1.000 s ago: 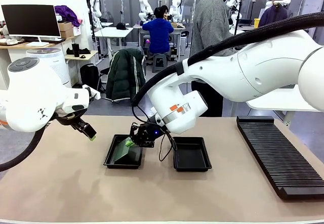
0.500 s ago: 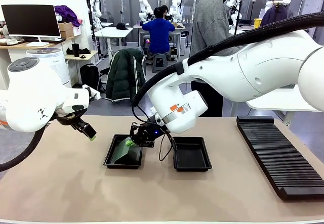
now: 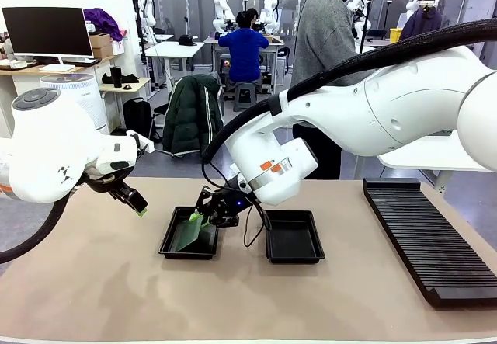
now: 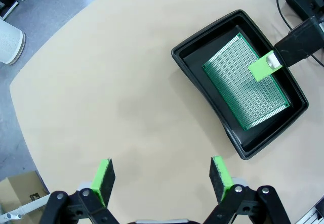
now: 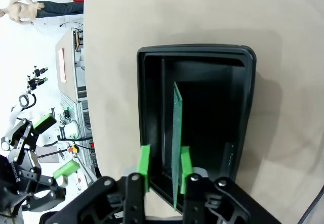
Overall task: Inspect and transfer BCBs to ESD trays.
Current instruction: Pick up the Blank PCB from the PCB Rack and place it in the left ESD tray.
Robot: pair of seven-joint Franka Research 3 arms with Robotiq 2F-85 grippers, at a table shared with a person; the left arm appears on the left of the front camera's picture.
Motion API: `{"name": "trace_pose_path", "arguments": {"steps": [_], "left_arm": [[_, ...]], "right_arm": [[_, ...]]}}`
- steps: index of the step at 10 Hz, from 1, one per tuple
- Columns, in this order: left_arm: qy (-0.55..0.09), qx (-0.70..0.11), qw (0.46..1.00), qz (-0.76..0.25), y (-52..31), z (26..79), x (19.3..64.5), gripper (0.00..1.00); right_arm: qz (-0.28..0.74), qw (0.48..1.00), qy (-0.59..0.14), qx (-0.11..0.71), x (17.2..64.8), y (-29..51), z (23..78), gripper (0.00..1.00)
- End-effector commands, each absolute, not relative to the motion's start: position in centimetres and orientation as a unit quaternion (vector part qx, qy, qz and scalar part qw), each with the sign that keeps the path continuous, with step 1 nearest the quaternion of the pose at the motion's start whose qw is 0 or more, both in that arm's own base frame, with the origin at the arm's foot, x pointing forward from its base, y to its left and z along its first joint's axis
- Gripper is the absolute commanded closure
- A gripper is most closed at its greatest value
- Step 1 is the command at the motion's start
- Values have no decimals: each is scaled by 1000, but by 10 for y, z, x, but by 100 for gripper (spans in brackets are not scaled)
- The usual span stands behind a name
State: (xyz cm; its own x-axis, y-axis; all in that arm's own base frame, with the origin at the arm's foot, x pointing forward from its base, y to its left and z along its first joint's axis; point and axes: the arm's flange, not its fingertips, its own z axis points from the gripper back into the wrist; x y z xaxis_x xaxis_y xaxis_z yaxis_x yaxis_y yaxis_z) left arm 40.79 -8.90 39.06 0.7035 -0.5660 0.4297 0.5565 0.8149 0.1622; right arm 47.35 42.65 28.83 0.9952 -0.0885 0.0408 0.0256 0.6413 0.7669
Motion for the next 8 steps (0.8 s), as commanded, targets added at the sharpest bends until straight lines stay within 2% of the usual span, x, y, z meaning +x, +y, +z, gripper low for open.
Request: {"name": "trace_pose_path", "arguments": {"steps": [1,6,7,8], "left_arm": [[-240,11,924,-298,-88,388,410,0],[-240,11,924,-298,-88,388,410,0],[-240,11,924,-298,-88,388,410,0],[-240,11,924,-298,-88,388,410,0]], "right_arm": [[-44,912,-40,407,474,434,294,51],[-33,929,-30,368,479,454,310,5],[-29,932,-32,361,482,462,317,0],[-26,934,-34,355,483,466,324,0]]}}
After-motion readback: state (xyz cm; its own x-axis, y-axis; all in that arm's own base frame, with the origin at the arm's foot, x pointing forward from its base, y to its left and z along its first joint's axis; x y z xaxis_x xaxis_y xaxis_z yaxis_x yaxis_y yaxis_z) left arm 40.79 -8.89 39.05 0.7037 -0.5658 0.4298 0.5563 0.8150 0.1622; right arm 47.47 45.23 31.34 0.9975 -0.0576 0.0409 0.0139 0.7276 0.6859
